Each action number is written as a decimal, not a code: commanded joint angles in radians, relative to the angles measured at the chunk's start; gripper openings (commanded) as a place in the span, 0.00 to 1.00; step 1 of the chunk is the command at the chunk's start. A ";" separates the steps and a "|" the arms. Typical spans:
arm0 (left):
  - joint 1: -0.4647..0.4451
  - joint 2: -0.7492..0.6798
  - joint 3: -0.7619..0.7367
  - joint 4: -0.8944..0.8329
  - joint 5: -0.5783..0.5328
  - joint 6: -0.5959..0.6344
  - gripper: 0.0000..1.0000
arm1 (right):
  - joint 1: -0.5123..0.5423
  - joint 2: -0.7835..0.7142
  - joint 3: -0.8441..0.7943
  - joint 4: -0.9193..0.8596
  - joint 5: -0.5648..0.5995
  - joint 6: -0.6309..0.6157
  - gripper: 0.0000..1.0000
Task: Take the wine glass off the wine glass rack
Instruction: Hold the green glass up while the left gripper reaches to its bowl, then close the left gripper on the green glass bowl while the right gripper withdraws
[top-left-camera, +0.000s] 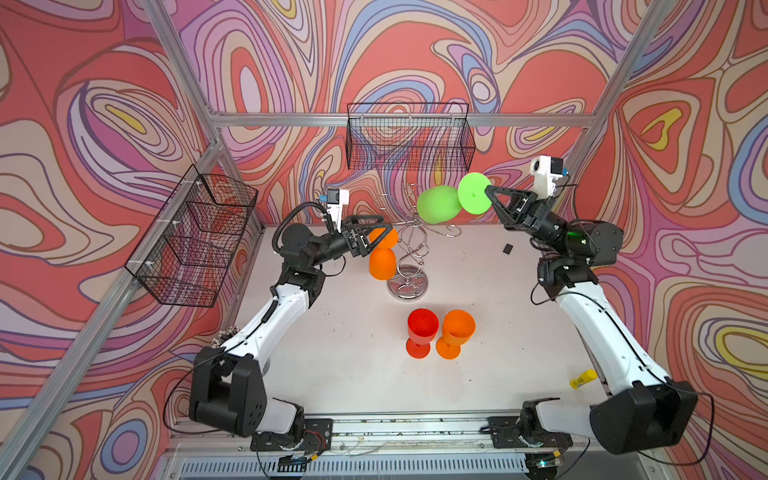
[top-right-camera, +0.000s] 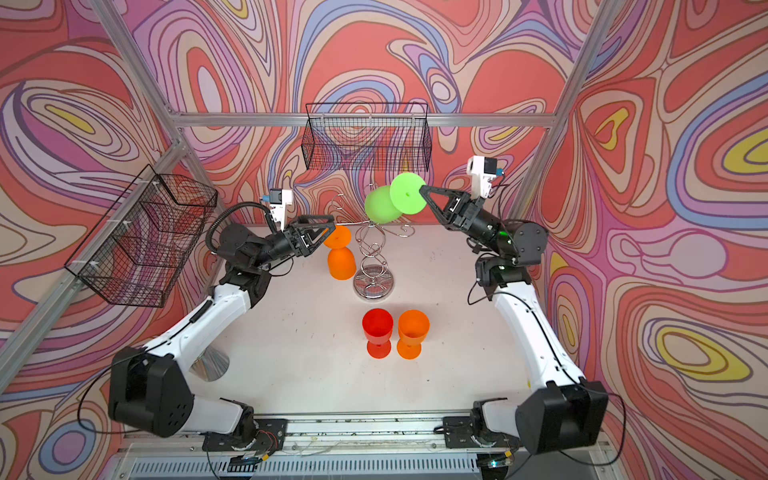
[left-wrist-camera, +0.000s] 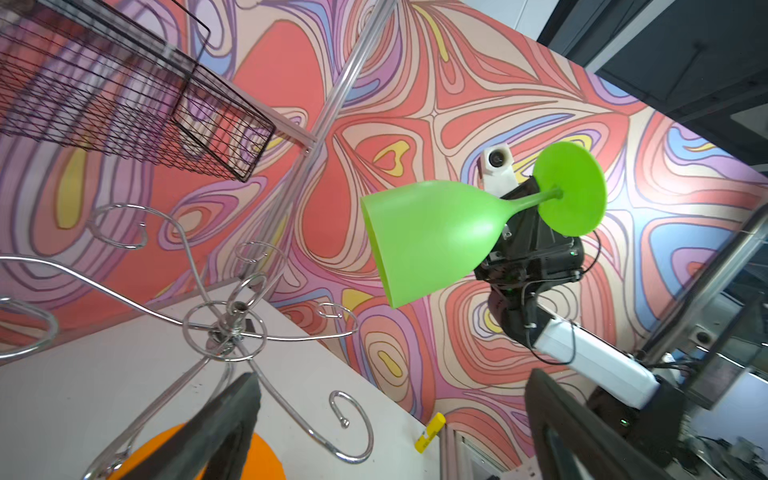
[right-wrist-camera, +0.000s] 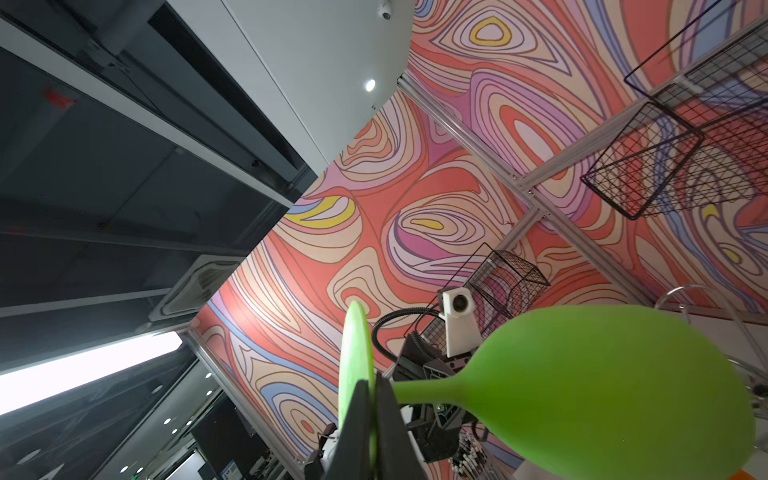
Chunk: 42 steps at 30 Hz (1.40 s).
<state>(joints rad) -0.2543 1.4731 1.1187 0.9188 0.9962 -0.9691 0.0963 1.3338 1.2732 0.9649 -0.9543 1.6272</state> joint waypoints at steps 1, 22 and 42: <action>0.003 0.059 0.077 0.443 0.101 -0.271 0.98 | 0.022 0.009 0.033 0.332 0.012 0.180 0.00; -0.109 0.112 0.206 0.443 0.184 -0.249 0.82 | 0.138 0.163 0.082 0.488 0.035 0.260 0.00; -0.113 0.003 0.134 0.445 0.168 -0.216 0.01 | 0.138 0.176 0.016 0.462 0.019 0.218 0.30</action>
<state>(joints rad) -0.3714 1.5028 1.2701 1.3155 1.1786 -1.1889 0.2253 1.5131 1.2976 1.4128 -0.9058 1.8793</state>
